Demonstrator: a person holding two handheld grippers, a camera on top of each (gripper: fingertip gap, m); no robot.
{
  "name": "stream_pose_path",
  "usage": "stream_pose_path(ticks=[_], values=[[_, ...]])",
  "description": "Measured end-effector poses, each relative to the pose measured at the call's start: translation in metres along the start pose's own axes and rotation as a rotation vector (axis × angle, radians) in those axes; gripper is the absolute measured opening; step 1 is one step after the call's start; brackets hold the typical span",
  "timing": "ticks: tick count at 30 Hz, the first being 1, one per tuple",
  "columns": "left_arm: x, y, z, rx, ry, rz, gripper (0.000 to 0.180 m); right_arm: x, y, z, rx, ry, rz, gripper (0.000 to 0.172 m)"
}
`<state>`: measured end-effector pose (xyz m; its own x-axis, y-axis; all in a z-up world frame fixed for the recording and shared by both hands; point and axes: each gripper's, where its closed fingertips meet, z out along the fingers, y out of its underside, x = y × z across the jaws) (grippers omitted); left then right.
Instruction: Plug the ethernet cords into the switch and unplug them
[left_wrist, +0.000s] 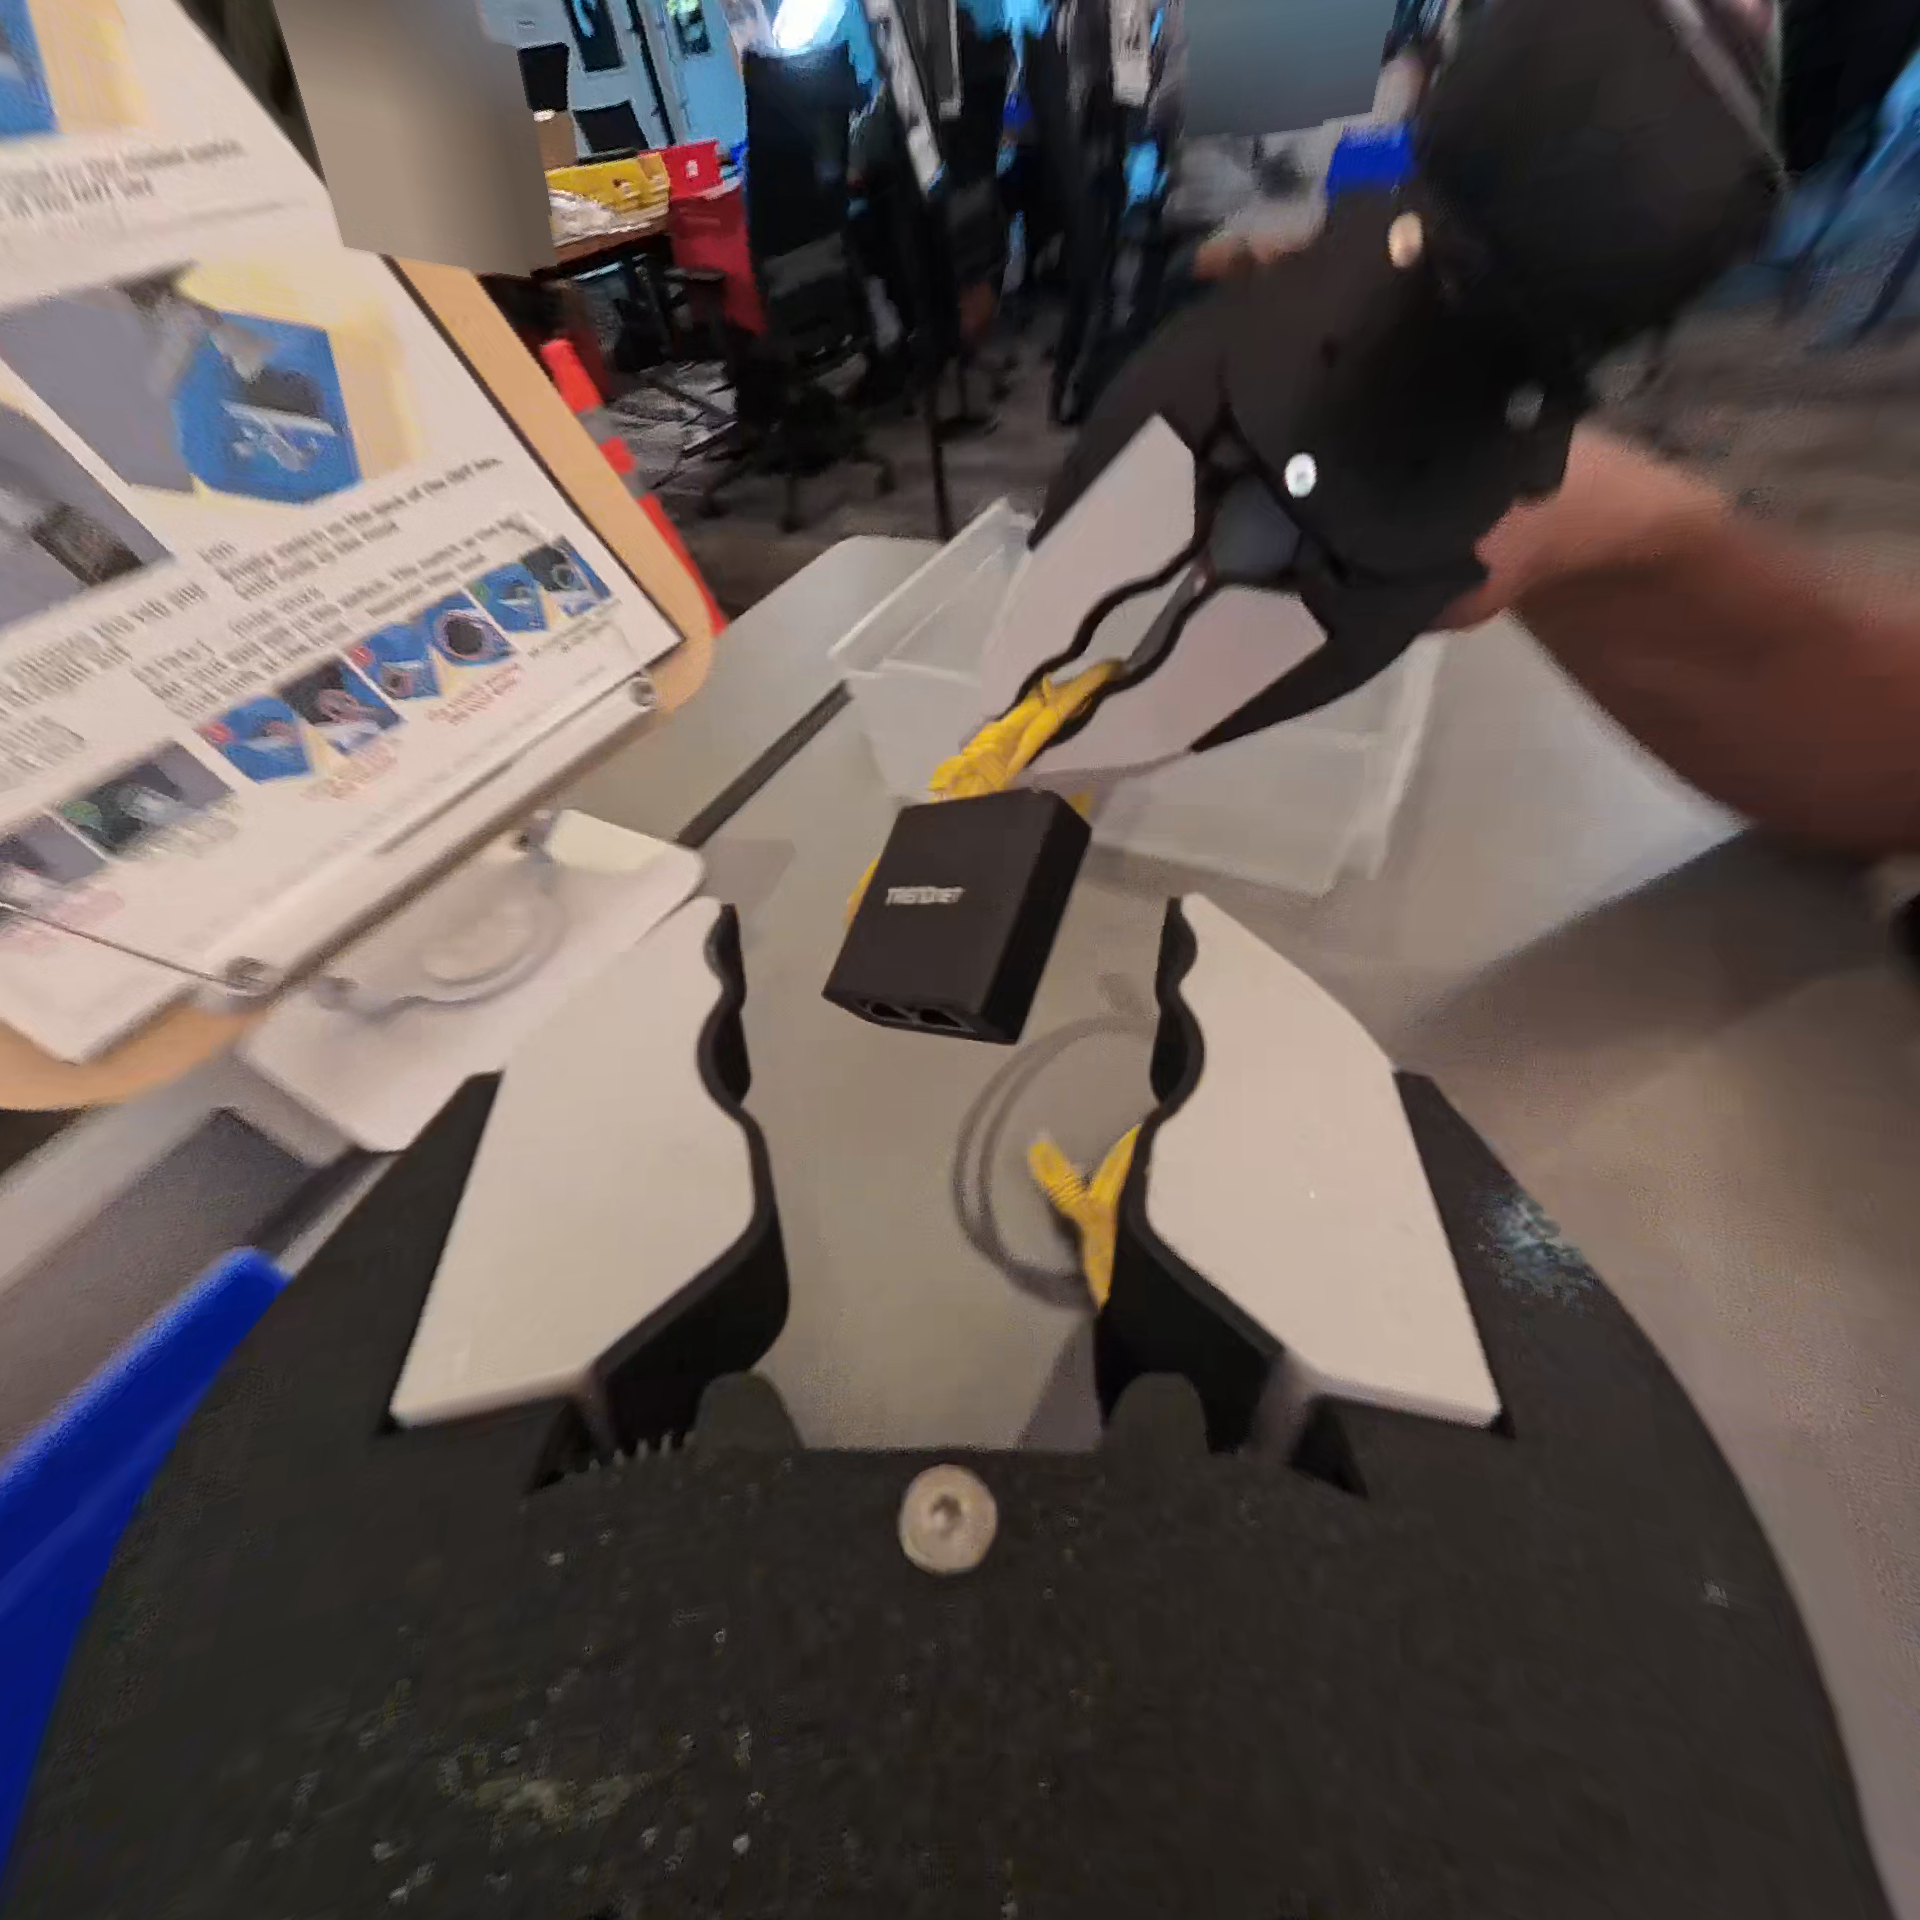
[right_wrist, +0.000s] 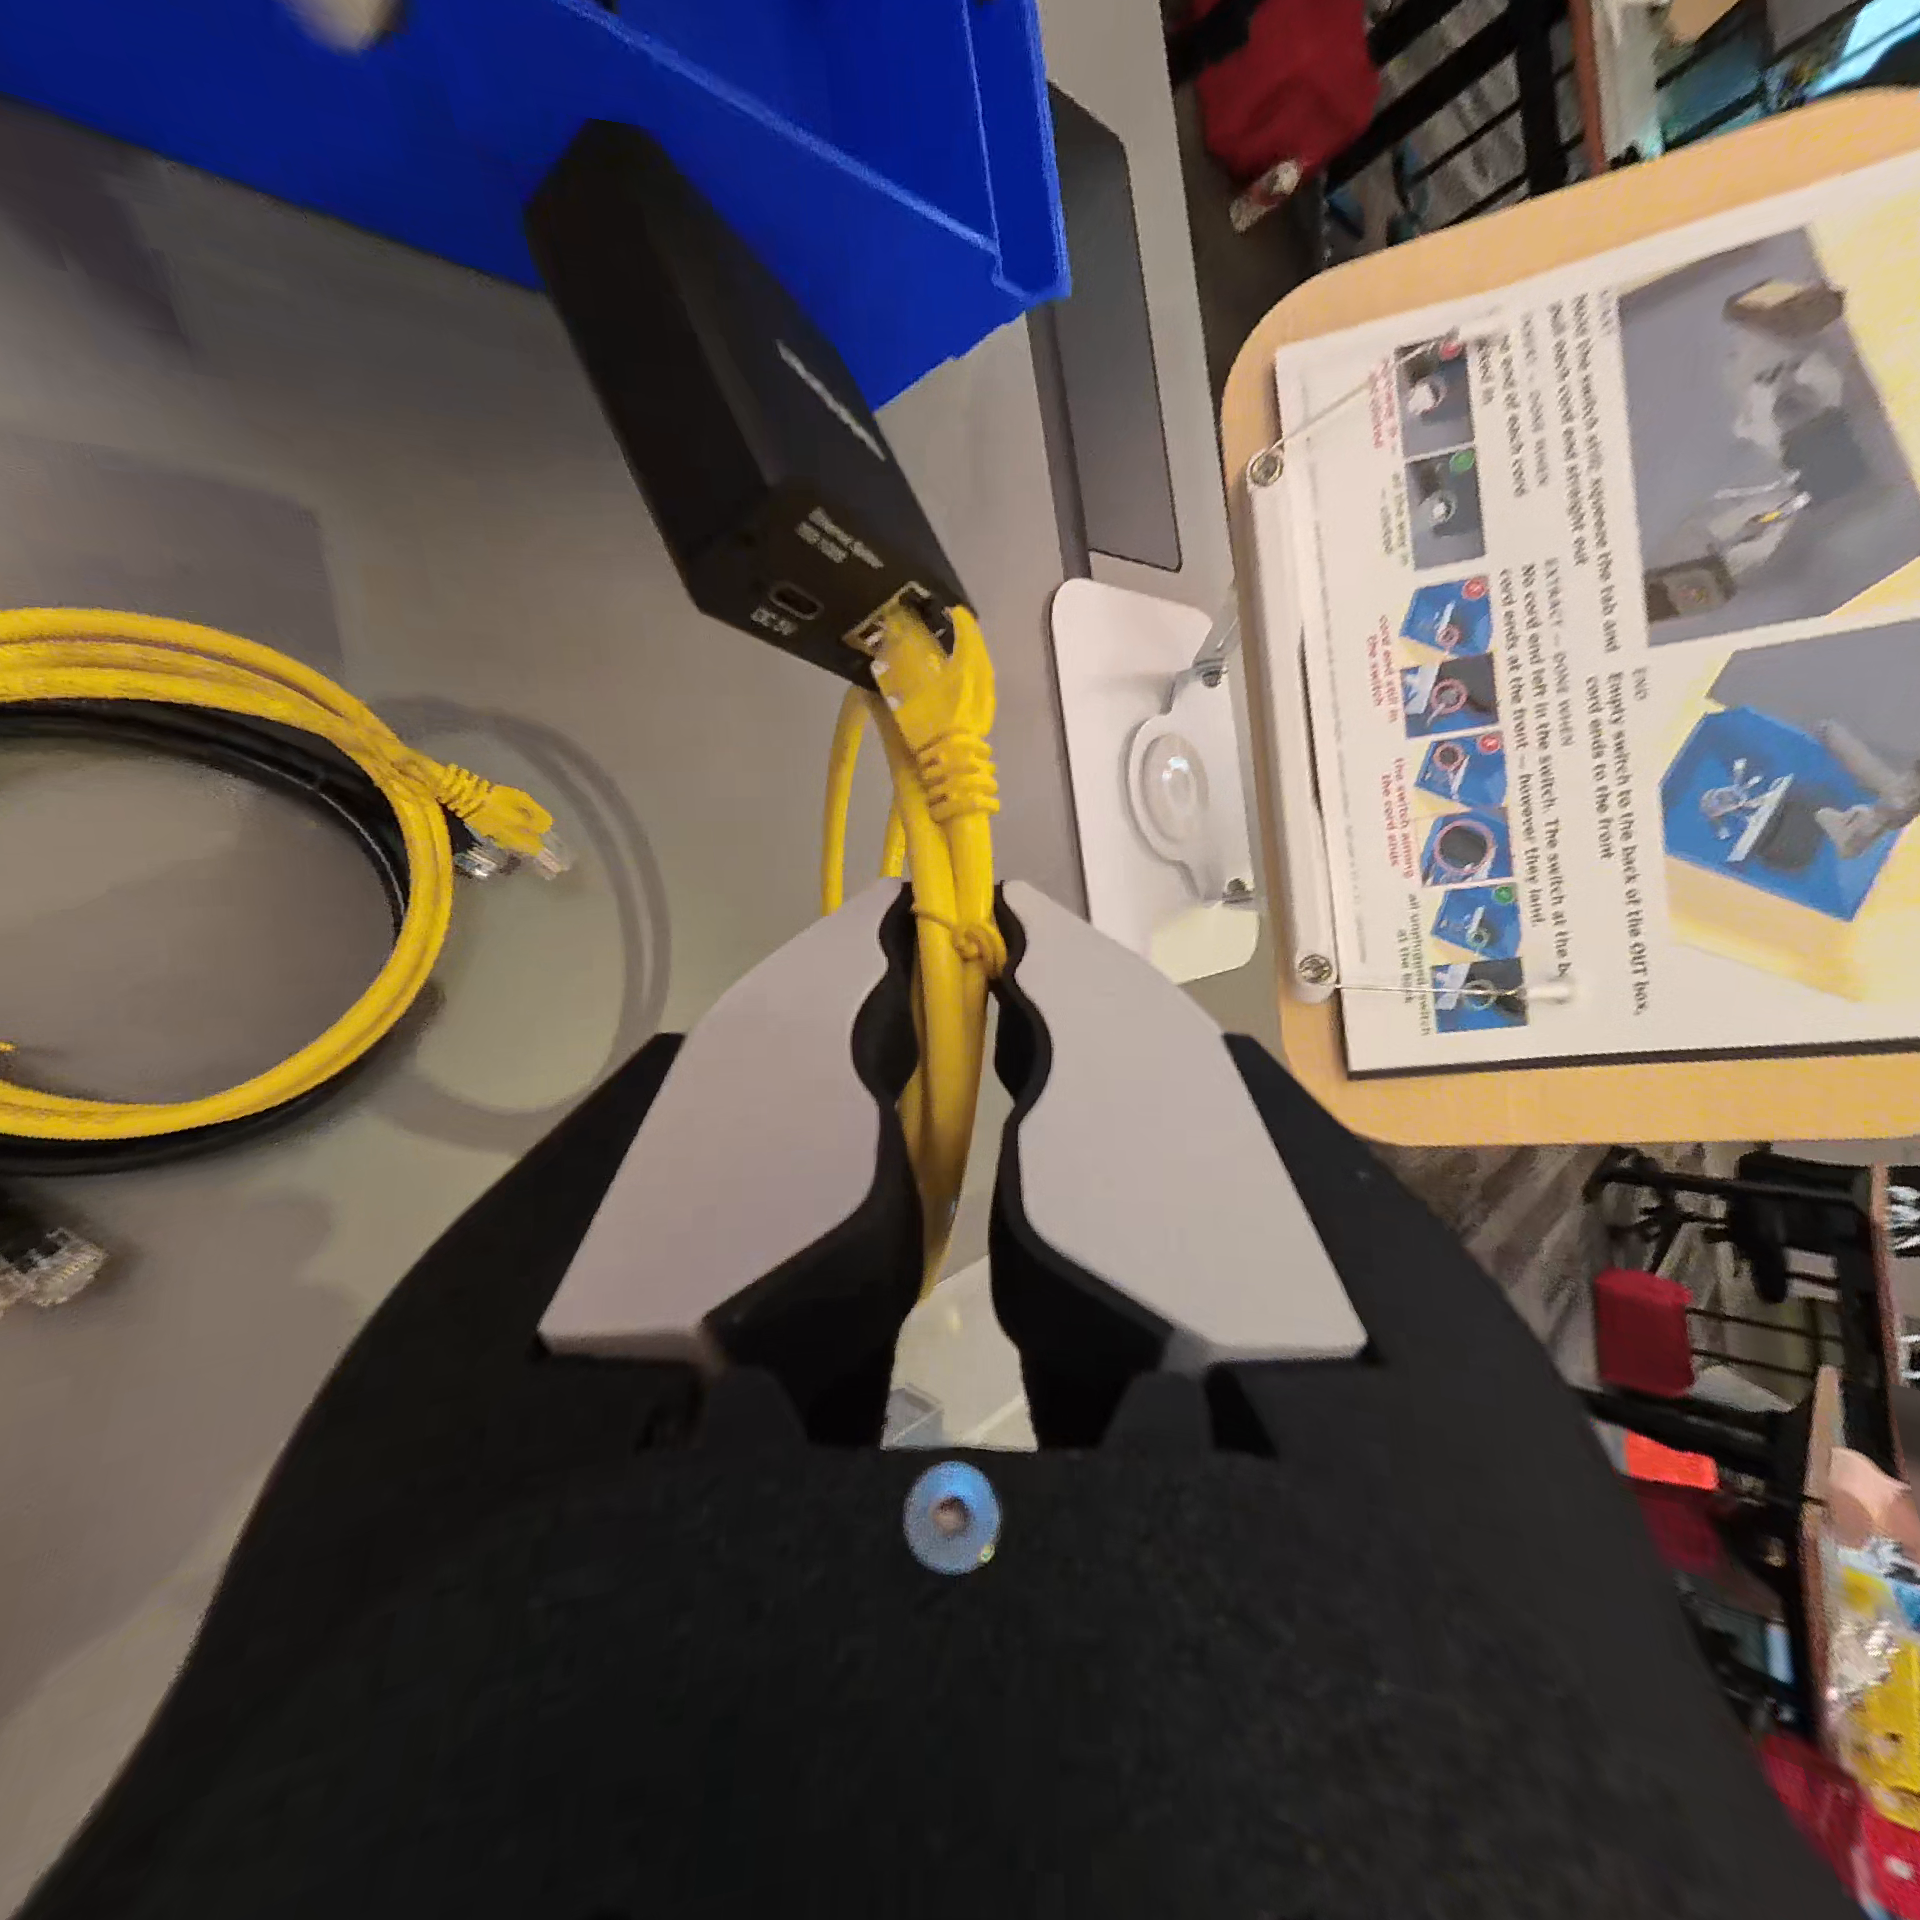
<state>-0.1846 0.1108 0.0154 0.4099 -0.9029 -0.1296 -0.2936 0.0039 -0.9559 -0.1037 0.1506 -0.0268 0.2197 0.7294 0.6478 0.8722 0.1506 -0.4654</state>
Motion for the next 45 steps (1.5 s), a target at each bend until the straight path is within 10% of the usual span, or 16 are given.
stream_pose_path(ticks=[10, 17, 28, 45], values=[[-0.004, 0.035, 0.029, -0.275, -0.325, 0.5, 0.065, -0.007, -0.012, -0.008, 0.012, -0.031, 0.042, 0.01], [-0.009, 0.037, 0.034, -0.305, -0.473, 0.678, 0.026, -0.022, -0.023, -0.008, -0.018, -0.031, -0.011, 0.011], [-0.022, 0.038, 0.05, -0.212, -0.582, 0.614, 0.025, -0.024, -0.036, -0.023, 0.063, -0.096, 0.056, 0.011], [0.007, 0.03, 0.048, -0.037, -0.353, 0.424, 0.026, -0.025, -0.043, -0.033, 0.194, -0.272, 0.188, 0.012]])
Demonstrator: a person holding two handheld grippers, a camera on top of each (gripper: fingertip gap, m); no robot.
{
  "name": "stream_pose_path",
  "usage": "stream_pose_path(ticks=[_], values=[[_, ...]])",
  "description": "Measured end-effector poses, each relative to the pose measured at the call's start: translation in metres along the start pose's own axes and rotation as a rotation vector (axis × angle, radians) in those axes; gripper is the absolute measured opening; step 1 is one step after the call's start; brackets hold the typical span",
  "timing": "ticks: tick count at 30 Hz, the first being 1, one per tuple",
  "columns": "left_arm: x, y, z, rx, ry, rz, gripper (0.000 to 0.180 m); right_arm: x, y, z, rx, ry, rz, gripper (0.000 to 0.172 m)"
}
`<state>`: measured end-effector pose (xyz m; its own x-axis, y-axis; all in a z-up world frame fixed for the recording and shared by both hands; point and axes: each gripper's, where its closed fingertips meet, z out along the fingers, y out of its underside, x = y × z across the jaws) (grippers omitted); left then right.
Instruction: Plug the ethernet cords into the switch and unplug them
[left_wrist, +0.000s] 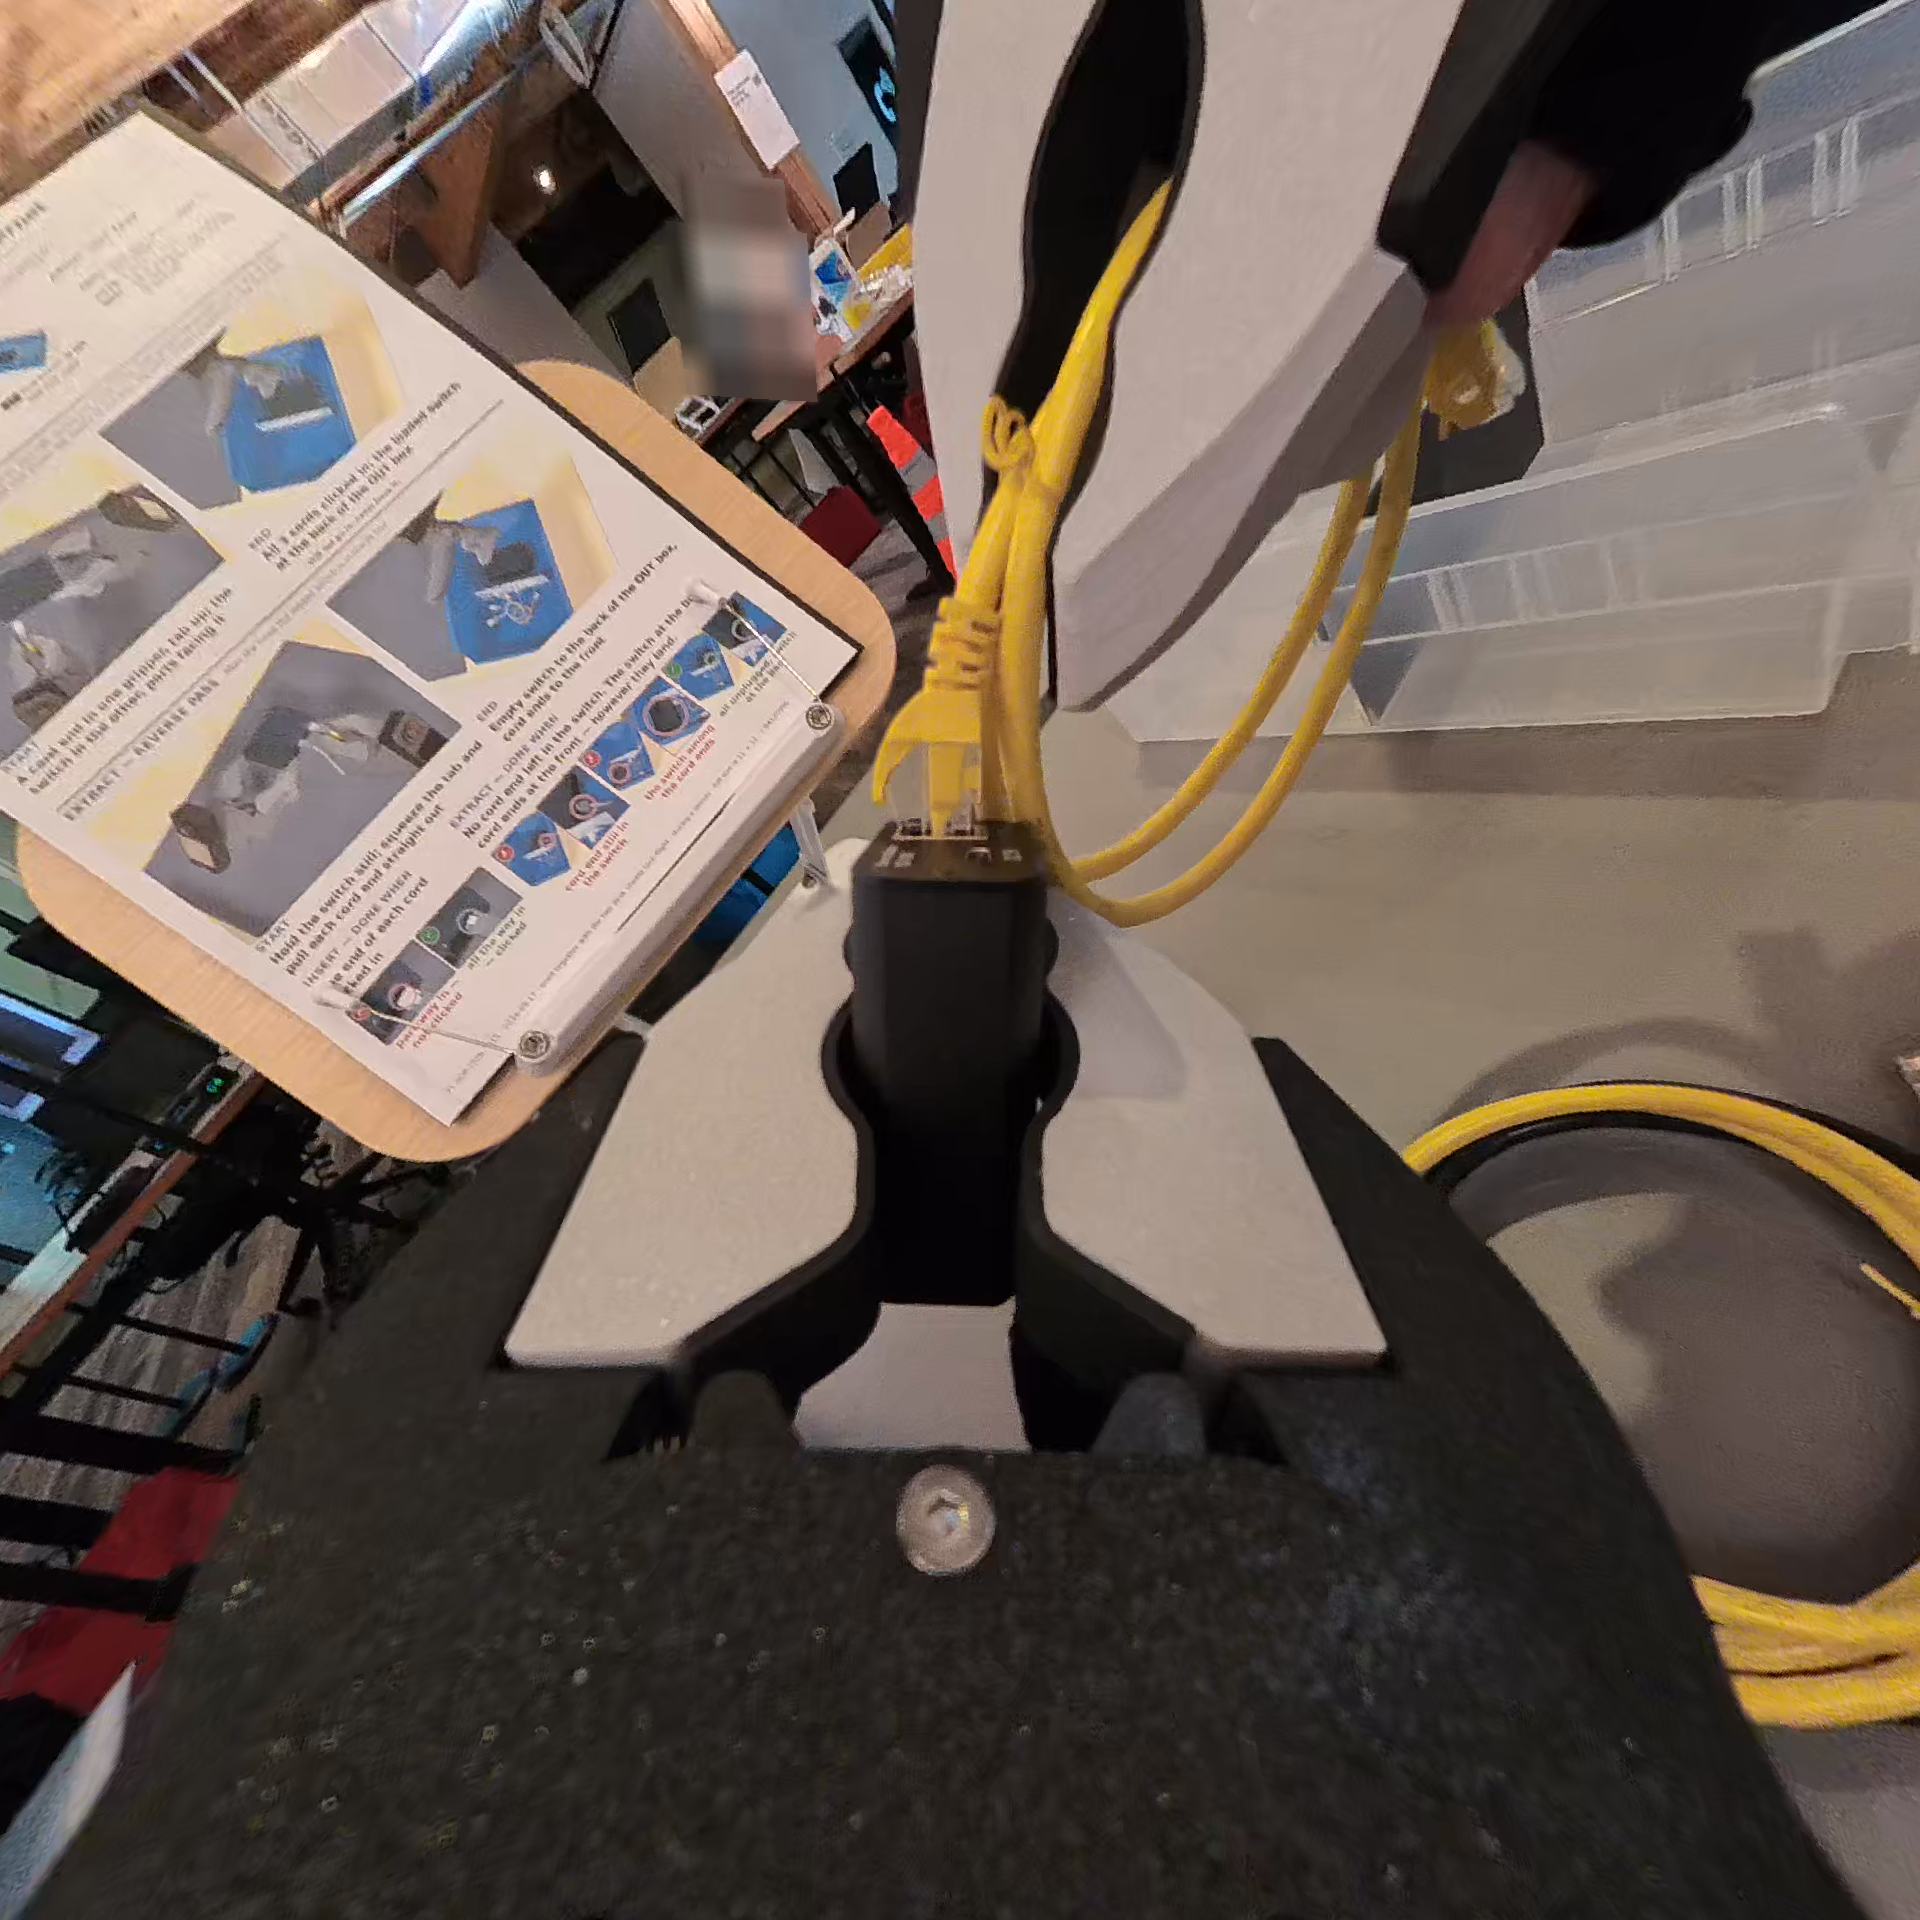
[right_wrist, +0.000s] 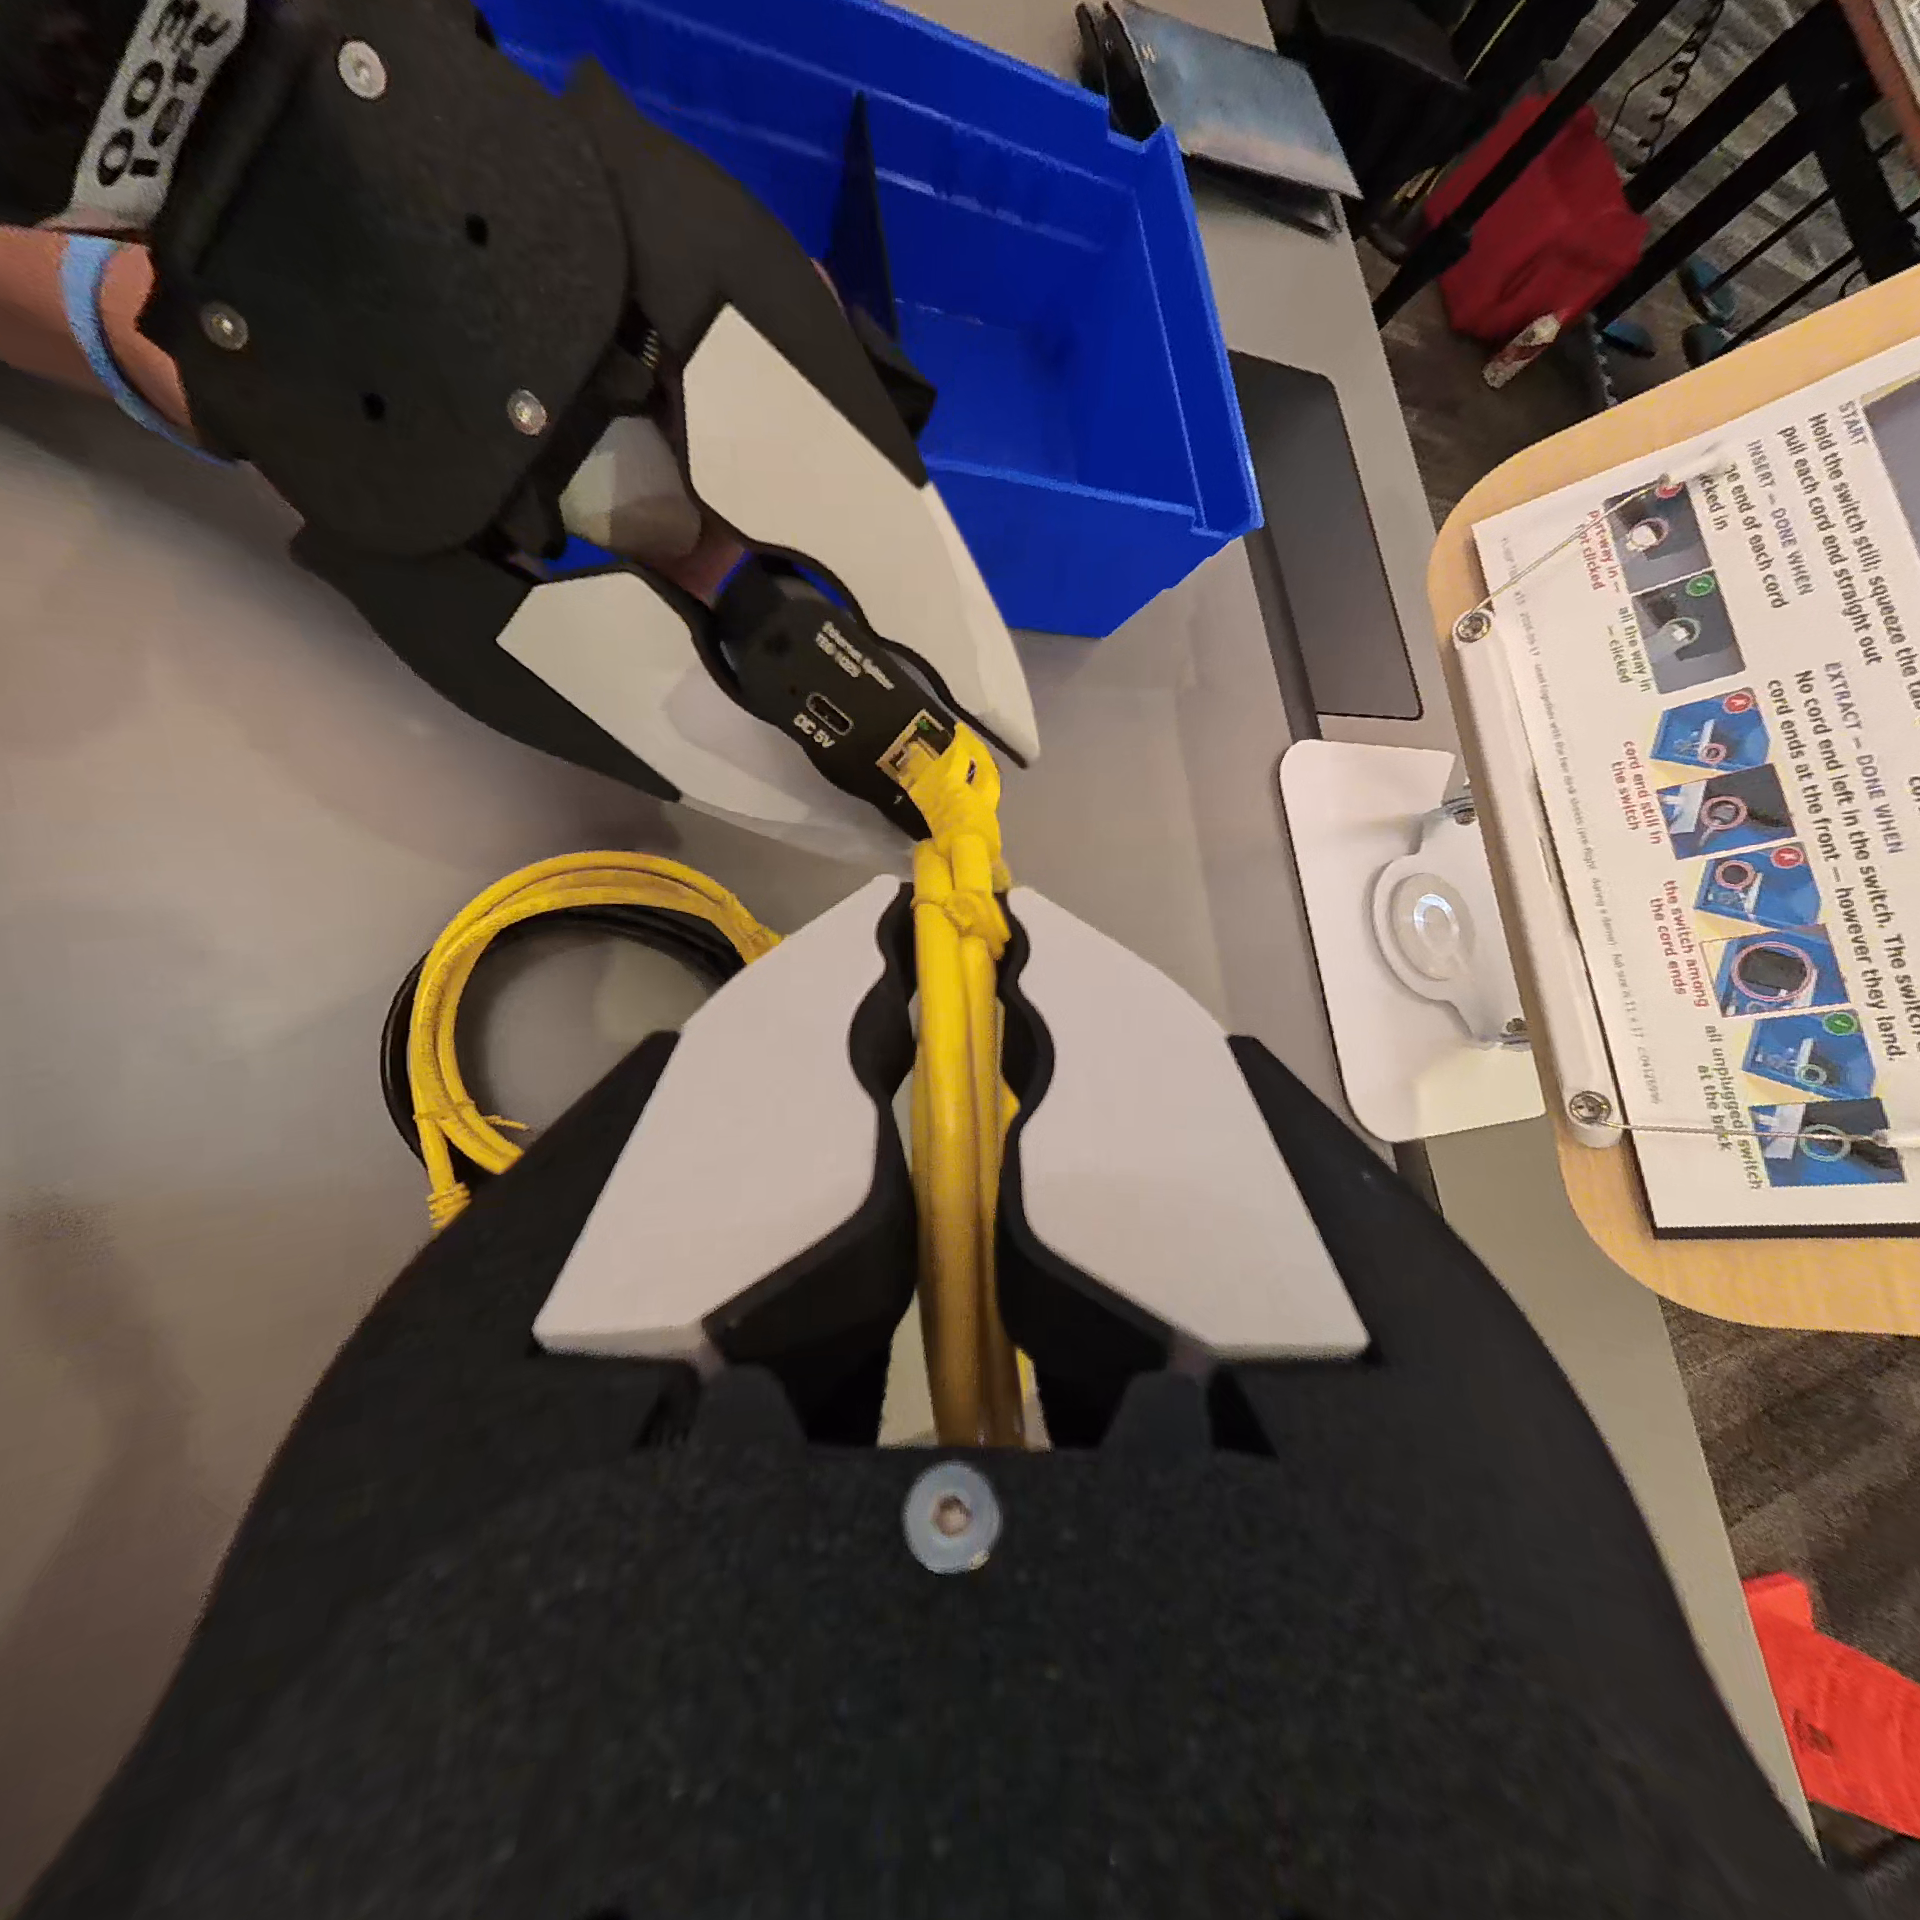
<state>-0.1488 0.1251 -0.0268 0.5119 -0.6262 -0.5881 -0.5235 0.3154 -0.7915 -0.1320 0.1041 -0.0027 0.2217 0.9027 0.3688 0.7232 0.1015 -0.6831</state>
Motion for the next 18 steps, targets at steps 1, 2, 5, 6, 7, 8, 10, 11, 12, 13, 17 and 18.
stream_pose_path(ticks=[1, 2, 5, 6, 7, 8, 10, 11, 12, 13, 17, 18], values=[[0.0, 0.001, -0.001, -0.011, -0.005, -0.003, 0.027, 0.0, 0.0, 0.0, -0.001, 0.002, -0.003, 0.012], [-0.002, 0.003, -0.003, -0.028, -0.017, 0.002, 0.025, 0.0, 0.0, -0.001, 0.008, 0.007, -0.006, 0.013], [-0.011, 0.016, -0.01, -0.077, -0.033, -0.092, 0.024, 0.005, -0.004, -0.022, 0.045, 0.067, -0.014, 0.023], [-0.013, 0.02, -0.012, -0.082, -0.026, -0.159, 0.027, 0.006, -0.007, -0.035, 0.071, 0.097, -0.004, 0.023], [-0.015, 0.024, -0.014, -0.085, -0.03, -0.22, 0.025, 0.005, -0.012, -0.049, 0.107, 0.12, 0.01, 0.022], [-0.019, 0.026, -0.017, -0.085, -0.047, -0.268, 0.026, 0.0, -0.016, -0.062, 0.146, 0.128, 0.028, 0.022], [-0.026, 0.024, -0.022, -0.086, -0.104, -0.288, 0.025, -0.015, -0.019, -0.078, 0.182, 0.115, 0.089, 0.019], [-0.029, 0.022, -0.025, -0.086, -0.137, -0.269, 0.025, -0.024, -0.014, -0.078, 0.165, 0.099, 0.116, 0.02], [-0.031, 0.02, -0.027, -0.085, -0.159, -0.249, 0.025, -0.033, -0.005, -0.073, 0.12, 0.089, 0.141, 0.021], [-0.033, 0.02, -0.028, -0.081, -0.179, -0.241, 0.026, -0.041, 0.01, -0.064, 0.054, 0.082, 0.177, 0.023], [-0.031, 0.017, -0.029, -0.048, -0.184, -0.243, 0.026, -0.08, 0.084, 0.006, -0.245, -0.035, 0.404, 0.046], [-0.03, 0.016, -0.03, -0.042, -0.187, -0.248, 0.025, -0.084, 0.099, 0.023, -0.308, -0.045, 0.431, 0.048]])
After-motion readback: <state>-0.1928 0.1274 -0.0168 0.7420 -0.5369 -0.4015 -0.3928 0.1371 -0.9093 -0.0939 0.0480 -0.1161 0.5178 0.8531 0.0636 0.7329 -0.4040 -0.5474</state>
